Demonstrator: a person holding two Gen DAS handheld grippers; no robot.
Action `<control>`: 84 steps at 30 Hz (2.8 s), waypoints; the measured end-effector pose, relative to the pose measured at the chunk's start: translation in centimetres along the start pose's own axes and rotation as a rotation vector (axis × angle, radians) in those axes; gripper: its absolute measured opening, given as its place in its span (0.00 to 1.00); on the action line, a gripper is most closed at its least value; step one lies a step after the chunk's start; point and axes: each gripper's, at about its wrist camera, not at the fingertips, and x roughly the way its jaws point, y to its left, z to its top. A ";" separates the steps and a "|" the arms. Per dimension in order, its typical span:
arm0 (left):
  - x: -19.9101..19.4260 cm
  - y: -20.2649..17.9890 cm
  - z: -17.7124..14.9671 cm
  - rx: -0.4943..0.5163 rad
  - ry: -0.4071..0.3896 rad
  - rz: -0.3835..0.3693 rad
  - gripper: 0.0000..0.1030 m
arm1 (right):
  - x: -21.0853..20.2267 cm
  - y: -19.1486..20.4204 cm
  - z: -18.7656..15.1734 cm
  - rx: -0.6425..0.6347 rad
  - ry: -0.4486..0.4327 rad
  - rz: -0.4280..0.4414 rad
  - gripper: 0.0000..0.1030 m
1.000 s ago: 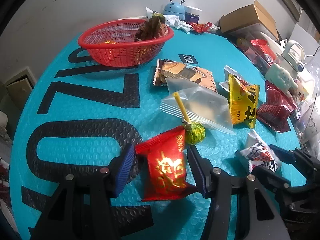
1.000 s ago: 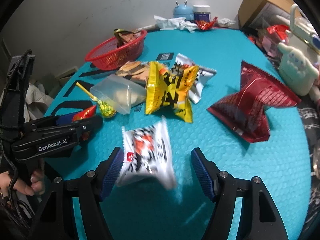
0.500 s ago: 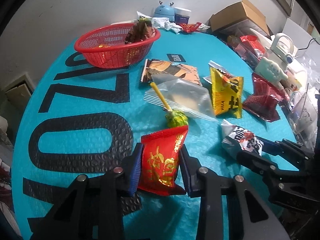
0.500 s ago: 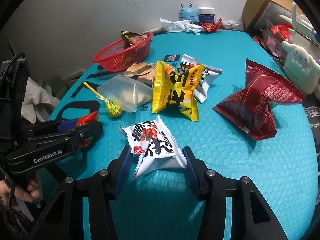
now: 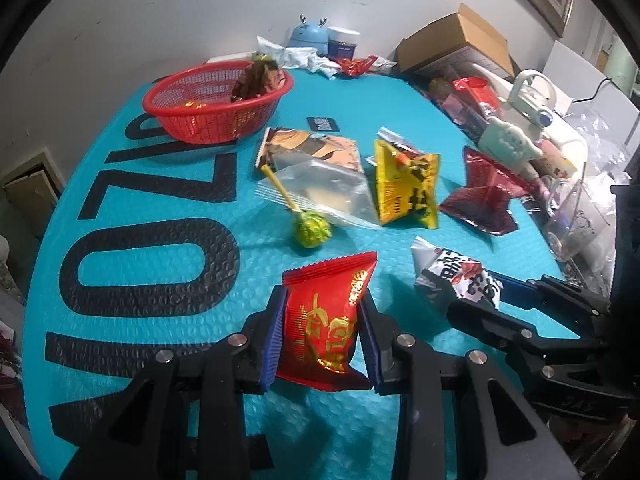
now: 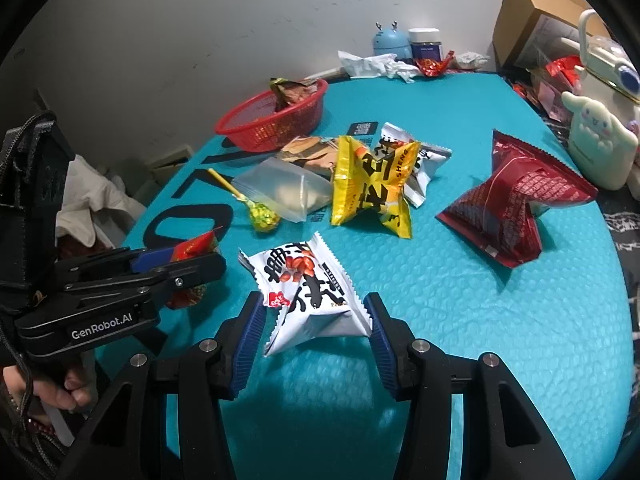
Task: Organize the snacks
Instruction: 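Grasp the red candy packet with the left tool while the right tool grasps the white printed bag, then carry both held snacks over the red basket and release them inside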
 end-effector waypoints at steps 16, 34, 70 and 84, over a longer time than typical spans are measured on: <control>-4.4 -1.8 -0.2 0.028 -0.088 -0.031 0.32 | -4.1 1.6 -0.1 -0.041 -0.075 0.021 0.49; -8.6 -1.2 4.5 0.020 -0.261 -0.041 0.32 | -6.3 3.3 5.4 -0.118 -0.174 0.096 0.49; -7.5 6.7 20.7 -0.014 -0.525 0.007 0.32 | -0.5 5.4 23.7 -0.249 -0.328 0.139 0.49; -1.6 11.0 23.1 -0.125 -0.446 0.051 0.32 | 6.4 4.3 26.9 -0.192 -0.251 0.170 0.49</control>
